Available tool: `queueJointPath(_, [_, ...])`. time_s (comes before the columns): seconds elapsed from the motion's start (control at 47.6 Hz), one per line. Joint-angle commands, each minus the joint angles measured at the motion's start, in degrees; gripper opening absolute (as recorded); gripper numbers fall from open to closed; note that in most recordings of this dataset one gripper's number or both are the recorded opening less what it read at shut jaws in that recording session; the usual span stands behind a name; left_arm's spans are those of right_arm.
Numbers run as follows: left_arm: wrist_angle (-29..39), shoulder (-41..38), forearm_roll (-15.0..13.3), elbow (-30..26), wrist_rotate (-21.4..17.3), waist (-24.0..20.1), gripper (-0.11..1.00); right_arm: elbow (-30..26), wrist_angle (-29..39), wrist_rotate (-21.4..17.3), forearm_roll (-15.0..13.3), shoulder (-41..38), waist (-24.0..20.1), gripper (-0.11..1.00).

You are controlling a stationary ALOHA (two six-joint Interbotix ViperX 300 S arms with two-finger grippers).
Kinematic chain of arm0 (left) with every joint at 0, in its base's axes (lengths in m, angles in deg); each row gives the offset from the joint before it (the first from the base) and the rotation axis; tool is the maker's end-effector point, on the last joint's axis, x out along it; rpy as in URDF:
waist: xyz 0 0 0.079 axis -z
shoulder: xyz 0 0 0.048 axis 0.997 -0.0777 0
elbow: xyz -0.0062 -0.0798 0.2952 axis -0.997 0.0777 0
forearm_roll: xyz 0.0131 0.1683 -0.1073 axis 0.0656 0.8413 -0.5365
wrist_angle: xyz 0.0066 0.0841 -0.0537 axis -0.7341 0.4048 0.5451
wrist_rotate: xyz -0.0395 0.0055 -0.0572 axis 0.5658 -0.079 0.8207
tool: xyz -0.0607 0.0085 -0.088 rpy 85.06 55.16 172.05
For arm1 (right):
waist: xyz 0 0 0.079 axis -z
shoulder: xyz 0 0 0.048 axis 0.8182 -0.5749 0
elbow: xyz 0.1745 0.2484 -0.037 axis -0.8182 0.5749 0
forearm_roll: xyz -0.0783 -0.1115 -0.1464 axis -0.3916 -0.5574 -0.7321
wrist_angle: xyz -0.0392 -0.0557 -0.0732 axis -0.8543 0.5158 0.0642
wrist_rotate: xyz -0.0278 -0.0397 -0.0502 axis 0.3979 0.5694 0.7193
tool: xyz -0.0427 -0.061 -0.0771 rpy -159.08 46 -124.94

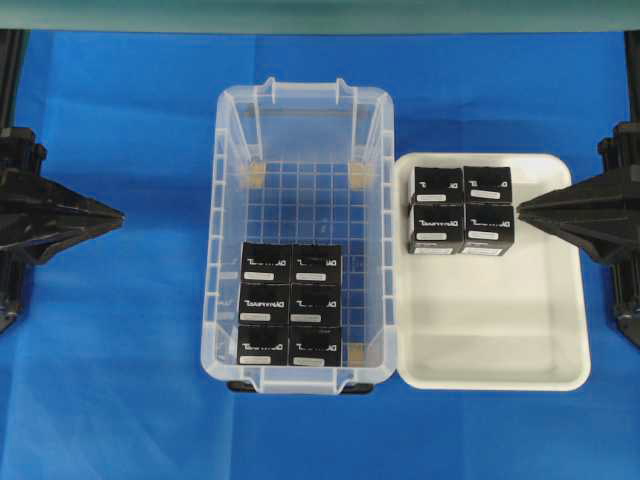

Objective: Pick the box from inside the plastic case
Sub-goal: 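Move the right gripper over the clear plastic case, then lower the open right gripper down onto a black labeled box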

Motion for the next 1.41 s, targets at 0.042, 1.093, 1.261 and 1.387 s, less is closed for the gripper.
queueJointPath(0.042, [3.78,-0.44,0.88,-0.88,0.35,0.26,0.15,-2.02,2.11,-0.70,2.20,-1.23,0.18,0.12])
queueJointPath(1.093, [13.54,0.09,0.88,-4.31,1.23,0.70,-0.02,-54.58,72.33,-5.01,5.71,-46.05,1.41,0.01])
queueJointPath(1.261, [14.33,-0.09,0.88,-4.31,1.14,0.70,-0.02,-62.31,81.83,-2.99,5.62,-54.58,2.99,0.02])
queueJointPath(1.387, [14.33,-0.18,0.88,-4.31,1.14,0.70,-0.02,-67.32,83.85,0.70,5.71,-59.41,3.52,0.02])
